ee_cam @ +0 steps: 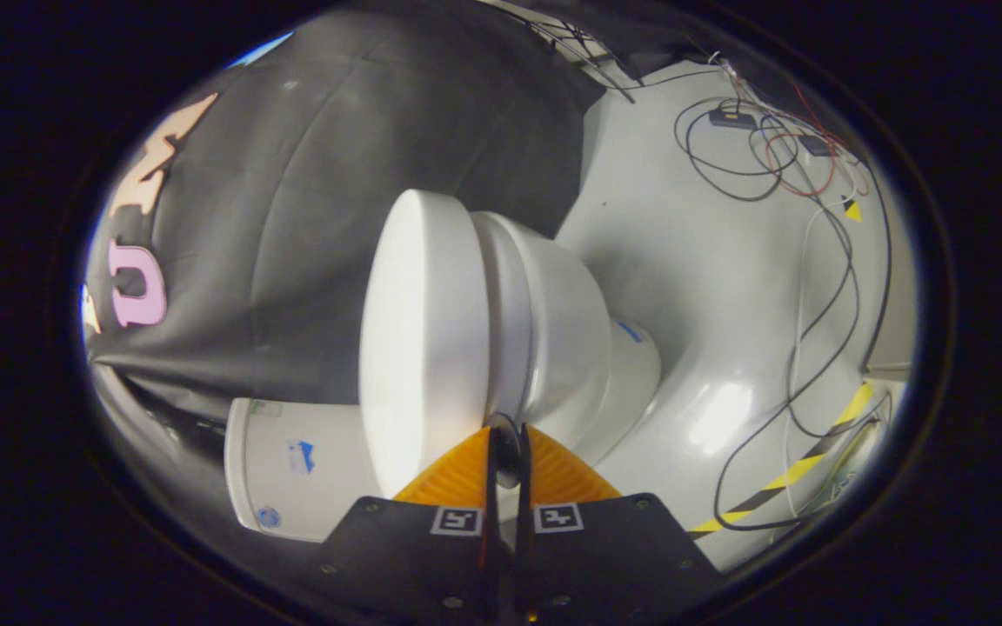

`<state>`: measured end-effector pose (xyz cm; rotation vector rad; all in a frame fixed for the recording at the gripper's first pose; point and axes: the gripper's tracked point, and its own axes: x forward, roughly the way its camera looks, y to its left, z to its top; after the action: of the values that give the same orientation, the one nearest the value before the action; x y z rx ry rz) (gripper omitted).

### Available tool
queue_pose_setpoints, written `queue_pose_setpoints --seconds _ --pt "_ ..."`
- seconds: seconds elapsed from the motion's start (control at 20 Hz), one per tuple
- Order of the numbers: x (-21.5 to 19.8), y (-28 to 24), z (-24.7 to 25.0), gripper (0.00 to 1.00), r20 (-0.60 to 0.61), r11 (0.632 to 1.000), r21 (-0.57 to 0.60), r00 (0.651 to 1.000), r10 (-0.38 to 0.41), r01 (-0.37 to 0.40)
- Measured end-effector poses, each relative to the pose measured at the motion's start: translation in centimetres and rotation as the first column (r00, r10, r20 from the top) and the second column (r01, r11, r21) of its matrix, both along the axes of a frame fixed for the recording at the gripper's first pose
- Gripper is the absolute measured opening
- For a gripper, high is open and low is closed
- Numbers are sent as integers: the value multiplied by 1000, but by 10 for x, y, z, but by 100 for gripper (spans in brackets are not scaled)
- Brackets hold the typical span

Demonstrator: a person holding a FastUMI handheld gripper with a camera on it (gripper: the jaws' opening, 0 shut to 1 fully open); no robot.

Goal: Open the toilet lid.

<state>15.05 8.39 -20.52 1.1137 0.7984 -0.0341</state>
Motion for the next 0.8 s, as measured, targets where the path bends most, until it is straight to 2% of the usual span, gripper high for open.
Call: queue_pose_setpoints --seconds 0.1,0.3,0.45,0.8 --pt "-1 -1 5 3 14 1000 7 1000 6 -6" --pt "0 -2 8 1 44 999 -35 999 30 -28" --pt "-1 2 23 1 79 1000 11 997 7 -8" --pt "-1 8 58 1 149 1000 -4 989 12 -12"
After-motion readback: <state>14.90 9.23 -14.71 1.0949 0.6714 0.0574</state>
